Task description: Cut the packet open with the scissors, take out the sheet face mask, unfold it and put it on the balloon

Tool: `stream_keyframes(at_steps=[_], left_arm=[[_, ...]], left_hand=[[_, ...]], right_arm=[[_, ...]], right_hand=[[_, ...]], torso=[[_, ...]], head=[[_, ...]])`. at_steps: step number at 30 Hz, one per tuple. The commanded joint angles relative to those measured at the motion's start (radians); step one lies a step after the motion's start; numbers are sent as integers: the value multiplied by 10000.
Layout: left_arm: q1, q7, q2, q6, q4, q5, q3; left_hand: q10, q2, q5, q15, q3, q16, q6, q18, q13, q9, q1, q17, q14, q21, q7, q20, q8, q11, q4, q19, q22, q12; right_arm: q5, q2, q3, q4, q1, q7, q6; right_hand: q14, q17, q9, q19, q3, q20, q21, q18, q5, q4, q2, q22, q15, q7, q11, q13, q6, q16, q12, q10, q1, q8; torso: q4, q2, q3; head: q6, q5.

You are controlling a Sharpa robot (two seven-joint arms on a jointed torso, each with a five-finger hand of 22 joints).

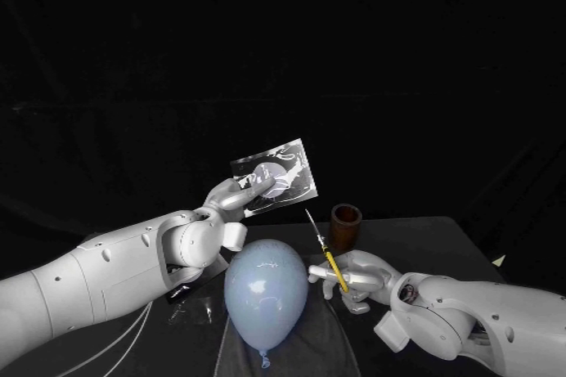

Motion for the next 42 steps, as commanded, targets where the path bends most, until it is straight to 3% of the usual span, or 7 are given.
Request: stream_keyframes(at_steps=[1,8,17,27,30,35,42], left_arm=[[16,75,26,57,42,-252,21],[20,53,-18,73,78,-310,23],[20,49,-87,45,93,-320,23],[19,61,-154,16,101,-320,22],[18,64,-177,-7,99,-313,22],[16,62,-153,-23,94,-296,21],[15,53,-45,-17,101,-289,21]], left_hand=[[69,31,28,17,75,-46,78,80,5,264,-88,10,63,68,9,-1,52,-23,-18,64,10,-49],[70,27,28,16,95,-50,78,80,4,268,-102,13,64,68,10,-2,54,-23,-33,63,10,-50],[75,20,27,15,122,-52,80,80,5,273,-122,18,69,68,13,-4,59,-22,-55,62,10,-49],[85,11,26,14,149,-53,85,79,6,280,-153,25,77,68,16,-4,66,-22,-76,61,9,-46],[85,11,26,14,149,-53,85,79,6,280,-153,25,77,68,16,-4,66,-22,-76,61,9,-46],[85,11,26,14,149,-53,85,79,6,280,-153,25,77,68,16,-4,66,-22,-76,61,9,-46],[91,6,25,14,173,-55,86,77,6,285,-183,31,84,68,17,-2,71,-22,-90,61,9,-46]], right_arm=[[-366,-12,6,18,-6,-274,284],[-387,-80,6,65,-11,-169,192],[-57,-254,11,105,-13,-27,342],[803,-485,18,93,-14,-42,745],[1123,-547,20,94,-14,-72,1041],[1491,-588,22,112,-14,-154,1443],[1359,-524,23,94,-13,-276,1554]], right_hand=[[802,1576,143,-127,-284,25,-109,198,-35,133,-51,157,-373,55,39,-24,-182,-62,-115,-242,-214,92],[796,1582,547,-154,-920,104,-139,208,-44,495,-38,139,-298,121,113,-98,-502,-59,-235,-507,-340,419],[785,1553,1354,-135,-1799,-14,-66,198,-40,883,150,204,-448,-80,-70,394,-479,-75,445,-208,-29,1273],[833,1684,3854,63,-3520,-410,287,111,-36,1384,840,493,-898,-660,-592,5071,-446,-34,6074,1616,902,3611],[842,1711,4398,115,-3998,-494,372,90,-39,1415,1109,566,-980,-778,-698,5783,-436,-27,6921,1912,1016,4082],[888,1907,5207,247,-4758,-612,627,29,-33,1411,1502,772,-1106,-959,-857,7032,-316,60,8463,2570,1186,4832],[904,1981,5576,280,-5214,-662,696,11,-36,1400,1721,834,-1148,-1001,-892,7185,-484,93,8621,2584,1310,5074]], torso=[[-6,9,7],[10,-2,16],[5,-1,4],[4,-7,19],[-7,-9,17],[-6,-9,15],[2,-9,11]], head=[[-49,-7],[-119,-42],[-142,-120],[-159,-200],[-170,-203],[-169,-231],[-168,-205]])
